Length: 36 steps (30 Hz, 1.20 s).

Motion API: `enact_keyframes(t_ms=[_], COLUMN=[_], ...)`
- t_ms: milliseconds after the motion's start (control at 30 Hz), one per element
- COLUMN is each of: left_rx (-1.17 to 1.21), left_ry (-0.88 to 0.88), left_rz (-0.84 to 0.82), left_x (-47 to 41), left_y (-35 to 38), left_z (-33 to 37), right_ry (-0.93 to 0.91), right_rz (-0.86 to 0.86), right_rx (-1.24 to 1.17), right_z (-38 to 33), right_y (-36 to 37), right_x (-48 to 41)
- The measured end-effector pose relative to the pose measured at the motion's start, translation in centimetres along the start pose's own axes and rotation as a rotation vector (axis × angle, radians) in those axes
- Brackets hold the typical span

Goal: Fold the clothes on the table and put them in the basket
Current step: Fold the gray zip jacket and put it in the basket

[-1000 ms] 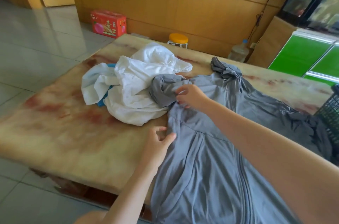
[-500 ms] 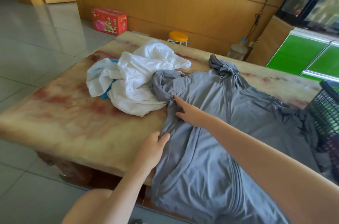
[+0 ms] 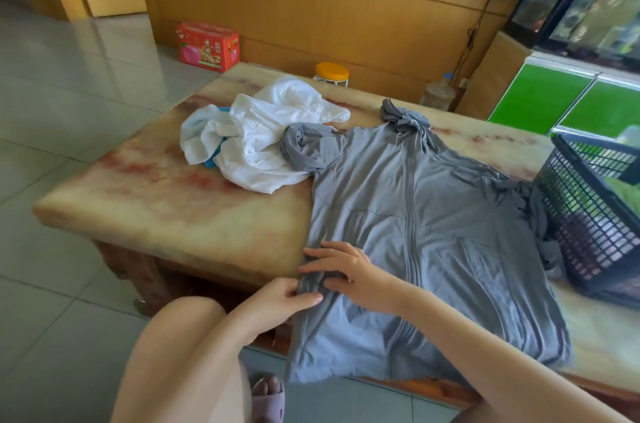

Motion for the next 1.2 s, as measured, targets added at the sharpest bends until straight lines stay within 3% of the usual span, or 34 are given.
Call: enact_keyframes(t_ms=[233, 467, 667, 800, 900, 1067, 1200], left_rx=[0.027, 0.038, 0.266, 0.460, 0.563, 0.764, 0.816], left_ry=[0.061, 0.122, 0.046, -0.033, -0.056, -0.139, -0.146], left_rz=[0.075, 0.156, 0.132, 0.103, 0.122, 0.157, 0.118], left_x=[2.8, 4.9, 5.4, 5.4, 5.3, 5.1, 5.2], left_y=[0.6, 0.5, 1.2, 1.4, 1.4, 1.9, 2.5], left_z=[-1.1, -1.9, -1.7, -0.7, -0.6, 0.4, 2.4], right_ry=[-0.076, -0.076, 0.043, 0.093, 0.146, 0.076, 0.077], right_rz=[-0.047, 0.253, 0.274, 0.313, 0.243, 0.392, 0.633], right_rx=[0.224, 0.229, 0.134, -0.187, -0.267, 0.088, 0.160], right_z=[-1.8, -2.9, -2.0, -2.0, -0.9, 0.2, 0.0], right_y=[0.0, -0.8, -0.7, -0.8, -0.2, 0.1, -1.5], right_x=[-1.1, -1.3, 0.2, 4.3, 8.5, 12.8, 13.9])
Point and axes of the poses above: each hand's wrist, its own x-axis away from the middle knuckle, its own y-axis out of the palm, z = x × y, the point moved 8 cm from there along -x, towards the middle knuckle, and after that the axes turned 11 degrees about z, right-handed, at the moved point
